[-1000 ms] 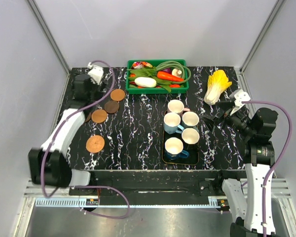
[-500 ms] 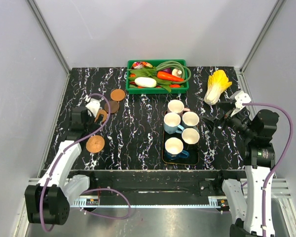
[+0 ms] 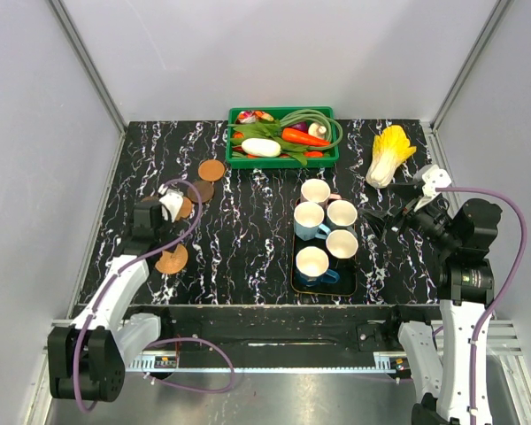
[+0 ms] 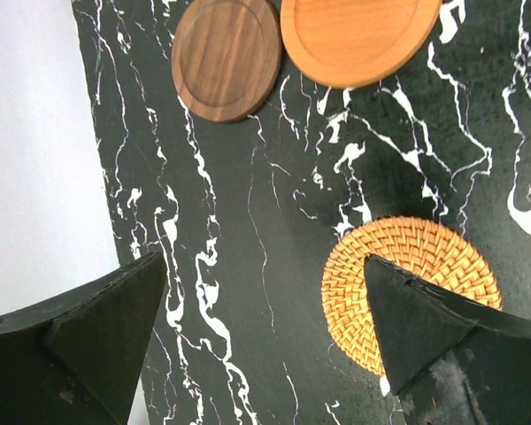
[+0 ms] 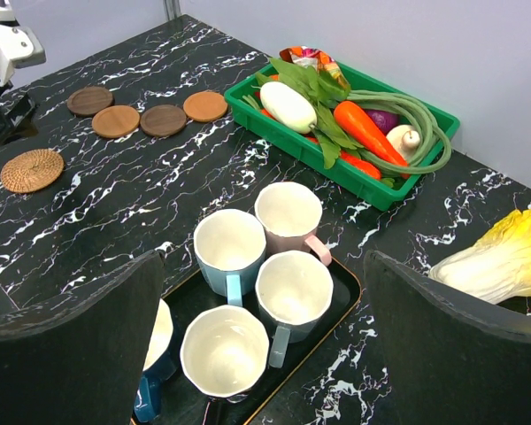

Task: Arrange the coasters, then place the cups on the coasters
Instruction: Move the coaster to the center of the board.

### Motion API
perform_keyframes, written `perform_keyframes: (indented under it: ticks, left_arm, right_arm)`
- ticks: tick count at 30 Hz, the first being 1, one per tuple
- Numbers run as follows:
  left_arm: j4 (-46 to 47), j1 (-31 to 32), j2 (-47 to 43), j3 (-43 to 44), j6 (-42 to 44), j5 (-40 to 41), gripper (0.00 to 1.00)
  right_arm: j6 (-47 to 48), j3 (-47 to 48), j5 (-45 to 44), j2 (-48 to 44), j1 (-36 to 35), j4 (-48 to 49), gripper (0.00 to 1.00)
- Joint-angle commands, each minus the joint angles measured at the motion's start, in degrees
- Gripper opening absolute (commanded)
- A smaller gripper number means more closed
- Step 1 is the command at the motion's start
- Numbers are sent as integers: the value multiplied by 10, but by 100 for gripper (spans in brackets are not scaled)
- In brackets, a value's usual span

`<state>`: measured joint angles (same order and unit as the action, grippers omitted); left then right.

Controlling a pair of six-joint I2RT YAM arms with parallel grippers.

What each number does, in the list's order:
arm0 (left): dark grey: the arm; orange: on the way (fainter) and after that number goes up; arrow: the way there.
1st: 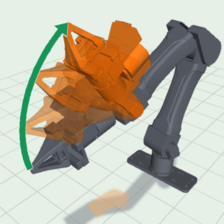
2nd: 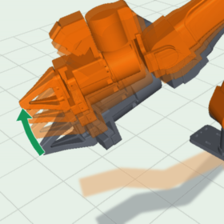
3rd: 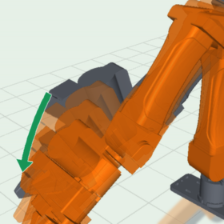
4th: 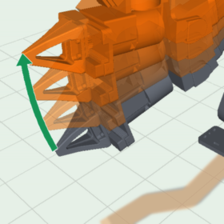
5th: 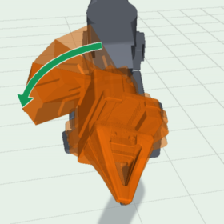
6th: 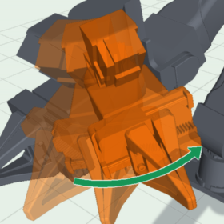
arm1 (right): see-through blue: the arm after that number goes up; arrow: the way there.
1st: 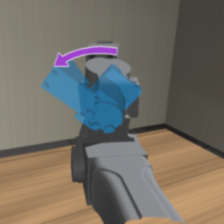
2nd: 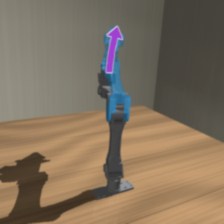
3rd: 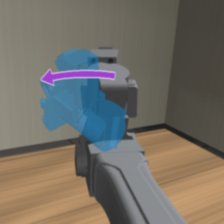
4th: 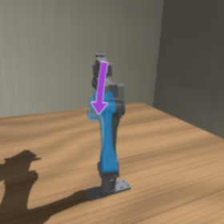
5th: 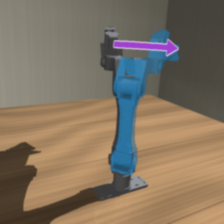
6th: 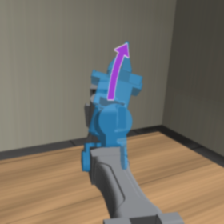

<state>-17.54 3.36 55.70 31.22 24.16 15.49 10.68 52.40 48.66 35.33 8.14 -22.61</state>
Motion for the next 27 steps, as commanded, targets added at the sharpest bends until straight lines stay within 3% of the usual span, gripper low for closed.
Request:
perform_keyframes:
  ticks: [1,13,23,27]
  left_arm:
    - [-1,-2,-22,-28,13,14,99]
    - [27,26,37,-62,33,10,99]
    - [117,120,174,-60,18,130,99]
    - [122,141,194,-48,20,140,99]
  right_arm:
    - [4,4,-1,-5,-1,8,100]
    - [4,4,-2,-2,-1,7,100]
    - [7,3,-4,-3,-1,8,100]
    - [8,3,-4,0,-1,7,100]
